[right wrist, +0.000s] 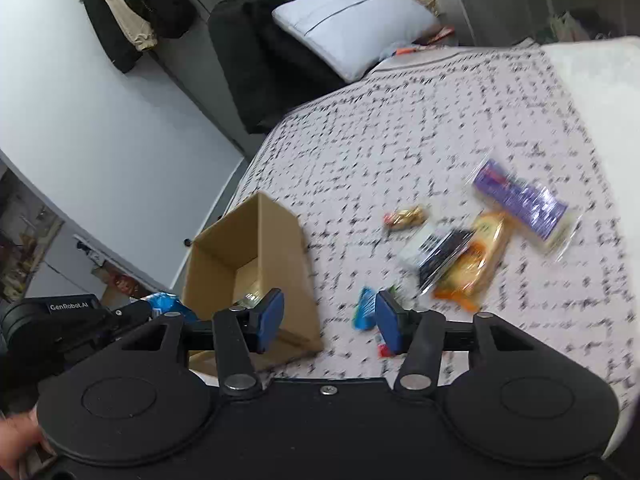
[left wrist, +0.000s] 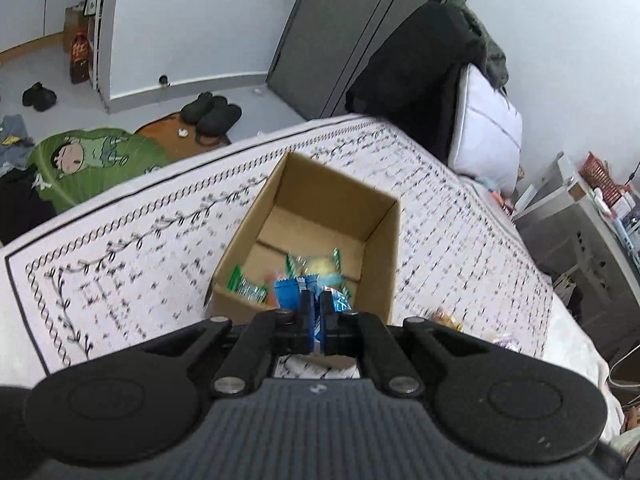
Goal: Organize snacks
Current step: 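Carry the blue packet with the left gripper over the box opening, then open the left gripper to drop the blue packet into the box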
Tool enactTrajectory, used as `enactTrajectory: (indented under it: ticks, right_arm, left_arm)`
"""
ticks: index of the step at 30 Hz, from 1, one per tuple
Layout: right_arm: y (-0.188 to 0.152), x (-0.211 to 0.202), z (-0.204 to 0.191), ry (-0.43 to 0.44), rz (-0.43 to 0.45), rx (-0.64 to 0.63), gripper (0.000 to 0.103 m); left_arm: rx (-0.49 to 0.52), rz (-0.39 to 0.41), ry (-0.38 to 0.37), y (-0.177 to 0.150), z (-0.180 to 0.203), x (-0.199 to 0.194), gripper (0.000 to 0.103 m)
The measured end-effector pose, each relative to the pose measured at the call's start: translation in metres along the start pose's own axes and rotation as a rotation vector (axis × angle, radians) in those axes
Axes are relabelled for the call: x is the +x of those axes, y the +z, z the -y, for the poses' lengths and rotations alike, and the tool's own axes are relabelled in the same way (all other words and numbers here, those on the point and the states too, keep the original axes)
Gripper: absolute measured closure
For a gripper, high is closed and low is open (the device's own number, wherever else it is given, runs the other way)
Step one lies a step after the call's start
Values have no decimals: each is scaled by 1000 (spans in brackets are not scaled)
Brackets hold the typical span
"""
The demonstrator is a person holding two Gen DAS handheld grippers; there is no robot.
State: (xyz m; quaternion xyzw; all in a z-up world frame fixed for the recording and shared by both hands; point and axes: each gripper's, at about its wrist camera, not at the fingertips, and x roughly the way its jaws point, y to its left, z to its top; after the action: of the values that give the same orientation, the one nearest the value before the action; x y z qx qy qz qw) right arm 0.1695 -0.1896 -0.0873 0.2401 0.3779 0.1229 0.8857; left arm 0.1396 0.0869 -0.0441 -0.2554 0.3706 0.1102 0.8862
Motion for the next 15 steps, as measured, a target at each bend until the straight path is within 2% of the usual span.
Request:
enactTrajectory:
  ticks: [5, 11, 15]
  right_arm:
    - [14, -10, 7, -21, 9, -22, 41]
    - [30, -28, 17, -36, 33, -76, 24]
    - [38, -35, 29, -62, 30, -91, 22]
  left_arm:
    - [1, 29, -7, 16, 6, 8, 101]
    - [34, 31, -30, 25, 17, 17, 100]
    - [59, 34, -19, 28, 26, 20, 97]
